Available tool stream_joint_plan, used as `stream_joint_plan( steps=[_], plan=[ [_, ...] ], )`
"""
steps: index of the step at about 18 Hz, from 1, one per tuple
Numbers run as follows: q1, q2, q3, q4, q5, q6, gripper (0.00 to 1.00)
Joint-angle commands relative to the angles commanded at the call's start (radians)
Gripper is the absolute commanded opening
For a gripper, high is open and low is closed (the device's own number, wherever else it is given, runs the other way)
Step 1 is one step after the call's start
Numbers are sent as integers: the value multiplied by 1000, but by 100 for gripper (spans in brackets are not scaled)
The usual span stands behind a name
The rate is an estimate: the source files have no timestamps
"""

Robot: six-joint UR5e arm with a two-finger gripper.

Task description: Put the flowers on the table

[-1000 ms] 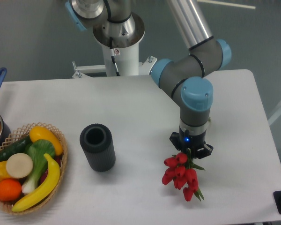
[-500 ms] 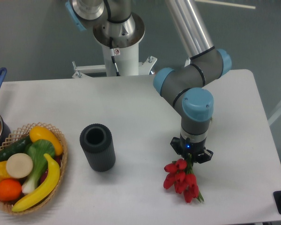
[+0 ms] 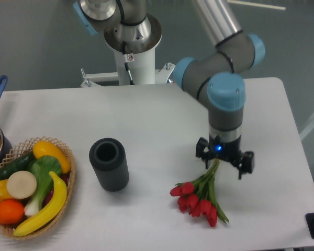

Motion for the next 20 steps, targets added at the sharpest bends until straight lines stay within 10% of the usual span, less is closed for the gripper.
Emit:
stream_joint_plan(
  steps=[5, 15, 20],
  plan=[
    [69, 80, -12, -28, -89, 41, 100],
    [138, 140, 54, -267, -132, 218, 100],
    [140, 140, 57, -268, -130, 261, 100]
  ],
)
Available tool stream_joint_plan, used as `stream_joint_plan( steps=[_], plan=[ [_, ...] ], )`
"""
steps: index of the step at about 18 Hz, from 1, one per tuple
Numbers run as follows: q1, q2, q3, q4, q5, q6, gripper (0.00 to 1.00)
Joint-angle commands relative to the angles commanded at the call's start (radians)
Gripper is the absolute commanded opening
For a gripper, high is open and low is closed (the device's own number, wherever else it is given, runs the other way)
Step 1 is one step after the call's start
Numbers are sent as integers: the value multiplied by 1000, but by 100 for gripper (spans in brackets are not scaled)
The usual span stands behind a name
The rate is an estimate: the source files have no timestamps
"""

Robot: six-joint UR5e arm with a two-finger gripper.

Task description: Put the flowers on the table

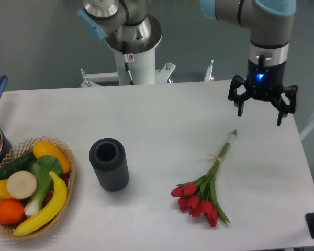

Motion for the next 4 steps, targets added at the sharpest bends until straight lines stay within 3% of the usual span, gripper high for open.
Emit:
stream_joint_plan(
  steps=[4],
  plan=[
    [5, 2, 0, 5, 0, 0, 100]
  ],
)
